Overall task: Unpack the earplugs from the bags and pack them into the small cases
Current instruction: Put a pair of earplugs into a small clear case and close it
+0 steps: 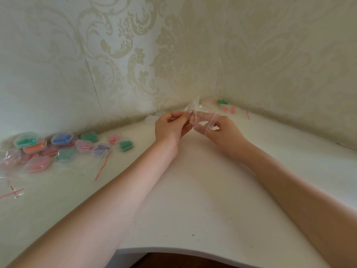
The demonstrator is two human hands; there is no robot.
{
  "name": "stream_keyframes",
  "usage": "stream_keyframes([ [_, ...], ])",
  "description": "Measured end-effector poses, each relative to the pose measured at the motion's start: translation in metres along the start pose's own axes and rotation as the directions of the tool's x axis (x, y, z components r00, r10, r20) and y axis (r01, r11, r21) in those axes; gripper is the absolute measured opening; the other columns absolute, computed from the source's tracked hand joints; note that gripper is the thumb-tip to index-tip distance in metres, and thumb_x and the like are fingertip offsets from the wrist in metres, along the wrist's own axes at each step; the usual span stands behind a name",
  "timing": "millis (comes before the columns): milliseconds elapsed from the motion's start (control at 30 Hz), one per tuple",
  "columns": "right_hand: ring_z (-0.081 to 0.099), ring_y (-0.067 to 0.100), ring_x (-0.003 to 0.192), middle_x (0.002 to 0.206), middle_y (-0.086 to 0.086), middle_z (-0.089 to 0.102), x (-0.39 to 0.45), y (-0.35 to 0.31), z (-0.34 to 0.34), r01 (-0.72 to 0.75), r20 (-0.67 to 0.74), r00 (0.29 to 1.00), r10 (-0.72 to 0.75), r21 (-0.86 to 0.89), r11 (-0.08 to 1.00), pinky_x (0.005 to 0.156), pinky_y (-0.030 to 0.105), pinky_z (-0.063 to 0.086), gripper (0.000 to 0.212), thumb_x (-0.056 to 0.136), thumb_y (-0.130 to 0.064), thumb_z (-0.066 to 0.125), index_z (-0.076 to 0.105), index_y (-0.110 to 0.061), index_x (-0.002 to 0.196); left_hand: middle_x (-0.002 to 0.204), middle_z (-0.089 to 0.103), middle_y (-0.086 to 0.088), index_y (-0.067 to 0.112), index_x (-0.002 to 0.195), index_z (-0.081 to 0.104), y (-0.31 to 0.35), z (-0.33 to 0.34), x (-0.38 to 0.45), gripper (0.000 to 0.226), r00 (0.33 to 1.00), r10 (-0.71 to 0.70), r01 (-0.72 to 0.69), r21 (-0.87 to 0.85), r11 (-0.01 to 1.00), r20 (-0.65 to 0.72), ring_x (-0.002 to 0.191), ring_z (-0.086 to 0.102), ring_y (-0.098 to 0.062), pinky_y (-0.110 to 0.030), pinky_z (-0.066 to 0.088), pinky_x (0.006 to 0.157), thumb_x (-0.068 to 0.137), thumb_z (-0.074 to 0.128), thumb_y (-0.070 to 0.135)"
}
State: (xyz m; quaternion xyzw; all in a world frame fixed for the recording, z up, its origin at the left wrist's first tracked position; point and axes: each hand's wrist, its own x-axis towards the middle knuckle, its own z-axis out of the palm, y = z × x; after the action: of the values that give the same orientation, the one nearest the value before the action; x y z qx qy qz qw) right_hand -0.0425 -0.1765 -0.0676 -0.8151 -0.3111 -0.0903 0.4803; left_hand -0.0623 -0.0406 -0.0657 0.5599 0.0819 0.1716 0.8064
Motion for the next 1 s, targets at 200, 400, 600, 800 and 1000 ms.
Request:
stream_keyframes([
  [200,0.062,0.006,0.087,0.093,-0.017,0.066,0.001,-0.002,-0.003,0.034,-0.093,0.995,-0.028,0.056,0.998,0.078,0.005,0.040,0.011,0.087,-0.013,0.066,0.071,-0.017,0.097,0.076,0.063,-0.008,0.003,0.082,0.053,0.003,0.003,-0.002,0.011,0.993,-0.112,0.117,-0.181,0.977,0.034,0.059,0.069,-0.011,-0.021,0.058,0.062,0.093,0.055,0.001],
  [400,0.063,0.015,0.068,0.088,-0.002,0.063,0.001,-0.011,0.004,-0.128,0.007,0.992,0.129,0.180,0.975,0.062,0.022,0.048,0.009,0.093,-0.025,0.058,0.057,-0.016,0.091,0.080,0.054,-0.006,0.005,0.084,0.051,0.008,-0.002,0.003,0.010,0.988,-0.059,0.042,-0.117,0.992,-0.144,0.051,0.065,-0.011,-0.021,0.056,0.057,0.093,0.056,0.005],
  [600,0.054,0.021,0.047,0.071,0.007,0.064,-0.004,-0.018,0.009,-0.202,0.041,0.979,0.198,0.278,0.939,0.048,0.022,0.042,0.017,0.098,-0.014,0.042,0.041,-0.012,0.081,0.076,0.051,-0.002,0.011,0.078,0.045,0.024,-0.016,0.004,0.019,0.891,0.242,-0.200,0.147,0.969,-0.384,0.046,0.061,-0.011,-0.032,0.058,0.059,0.096,0.050,0.010],
  [800,0.040,0.012,0.045,0.064,0.006,0.049,0.001,-0.011,0.004,-0.251,-0.076,0.954,0.289,0.322,0.913,0.046,0.022,0.032,0.026,0.086,0.006,0.027,0.043,-0.010,0.074,0.092,0.046,-0.005,0.013,0.093,0.041,0.057,-0.045,0.004,0.025,0.784,0.449,-0.273,0.411,0.870,-0.429,0.051,0.061,-0.020,-0.031,0.053,0.054,0.084,0.046,-0.009],
  [1000,0.040,0.014,0.049,0.065,0.006,0.052,-0.001,-0.004,0.004,-0.293,-0.011,0.952,0.306,0.253,0.922,0.047,0.025,0.029,0.035,0.081,0.007,0.028,0.052,-0.011,0.063,0.078,0.054,-0.004,0.012,0.070,0.057,0.111,-0.083,-0.008,0.030,0.842,0.374,-0.198,0.423,0.884,-0.388,0.058,0.062,-0.015,-0.026,0.057,0.058,0.084,0.038,-0.008],
])
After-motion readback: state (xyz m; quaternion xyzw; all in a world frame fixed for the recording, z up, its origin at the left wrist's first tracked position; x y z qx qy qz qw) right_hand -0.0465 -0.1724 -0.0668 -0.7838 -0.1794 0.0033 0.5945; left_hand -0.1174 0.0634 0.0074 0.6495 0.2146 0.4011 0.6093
